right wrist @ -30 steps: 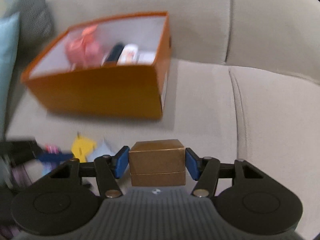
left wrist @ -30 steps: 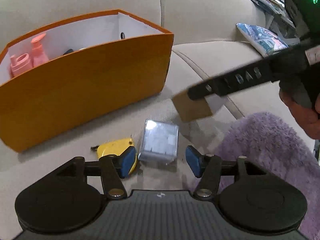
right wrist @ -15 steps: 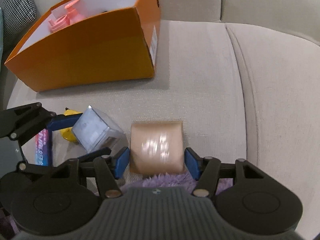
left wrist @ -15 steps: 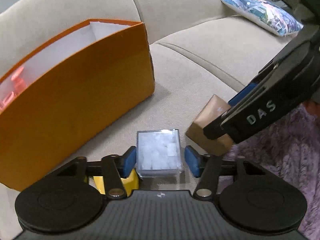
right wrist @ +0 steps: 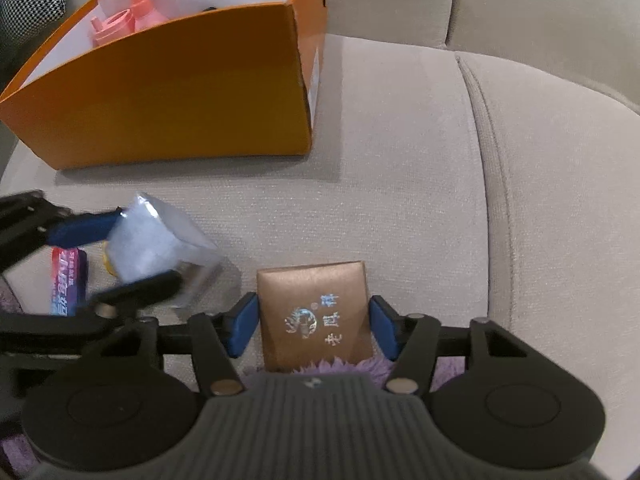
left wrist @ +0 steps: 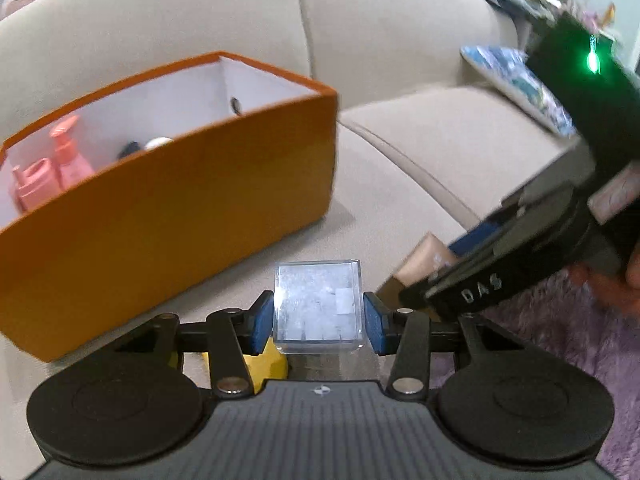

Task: Organize rigid objects
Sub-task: 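Grasp clear cube box with left tool while right tool grasps brown kraft box, then carry cube box and kraft box over orange box and lower inside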

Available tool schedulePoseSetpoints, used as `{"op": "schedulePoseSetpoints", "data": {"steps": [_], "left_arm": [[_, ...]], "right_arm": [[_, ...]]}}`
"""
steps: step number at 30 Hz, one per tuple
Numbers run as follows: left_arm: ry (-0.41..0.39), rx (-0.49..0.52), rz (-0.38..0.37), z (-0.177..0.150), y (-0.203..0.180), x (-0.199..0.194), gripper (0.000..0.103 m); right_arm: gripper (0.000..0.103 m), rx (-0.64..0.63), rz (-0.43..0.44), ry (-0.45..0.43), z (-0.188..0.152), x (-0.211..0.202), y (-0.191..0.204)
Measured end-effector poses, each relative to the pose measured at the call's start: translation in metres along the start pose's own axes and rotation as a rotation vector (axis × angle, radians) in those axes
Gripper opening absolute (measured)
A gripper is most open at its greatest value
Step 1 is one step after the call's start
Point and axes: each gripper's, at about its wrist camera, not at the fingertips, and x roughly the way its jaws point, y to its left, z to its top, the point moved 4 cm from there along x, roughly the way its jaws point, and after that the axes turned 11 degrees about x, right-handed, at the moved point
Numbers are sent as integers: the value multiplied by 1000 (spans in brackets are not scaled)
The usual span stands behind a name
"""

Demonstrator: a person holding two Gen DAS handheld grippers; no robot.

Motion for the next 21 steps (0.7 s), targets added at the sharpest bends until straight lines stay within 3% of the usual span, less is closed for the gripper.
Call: {"op": "schedulePoseSetpoints", "data": {"steps": [8, 14, 21], "left_arm": [[-79, -149, 19, 9, 37, -57, 53], [-118, -198, 51, 27, 63, -93, 53], [-184, -211, 27, 48, 104, -111, 53]], "right_arm": [[60, -142, 24, -68, 11, -43, 30], [60, -363, 18, -153, 28, -92, 71], [60, -667, 3, -256, 61, -133, 108]]}}
